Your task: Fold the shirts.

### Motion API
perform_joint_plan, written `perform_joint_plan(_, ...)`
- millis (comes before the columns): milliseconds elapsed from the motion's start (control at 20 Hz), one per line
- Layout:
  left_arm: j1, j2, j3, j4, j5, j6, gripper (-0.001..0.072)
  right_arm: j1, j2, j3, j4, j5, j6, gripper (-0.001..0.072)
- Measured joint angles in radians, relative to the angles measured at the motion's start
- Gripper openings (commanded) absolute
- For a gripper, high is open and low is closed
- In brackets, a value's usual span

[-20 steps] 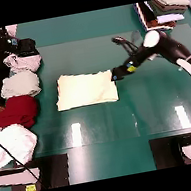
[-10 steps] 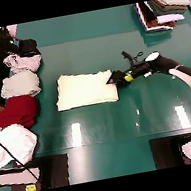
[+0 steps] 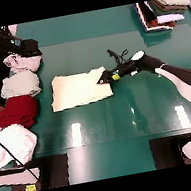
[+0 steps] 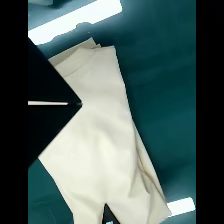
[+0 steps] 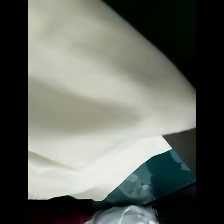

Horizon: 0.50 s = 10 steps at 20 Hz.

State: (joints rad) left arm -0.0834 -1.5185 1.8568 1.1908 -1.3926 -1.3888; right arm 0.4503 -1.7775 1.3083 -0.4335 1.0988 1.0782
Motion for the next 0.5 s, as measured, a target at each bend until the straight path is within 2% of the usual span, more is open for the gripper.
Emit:
perform_joint_plan(200, -0.059, -0.002, -0.008, -0.001, 0.002, 0.002, 0.0023, -0.153, 0.196, -0.109, -0.120, -0.001, 0.039, 0.0012)
perform_joint_plan(500, -0.155, -0.004, -0.010, -0.001, 0.064, 0.007, 0.0023, -0.634, 0.565, -0.338, -0.332, 0.002, 0.099, 0.0012)
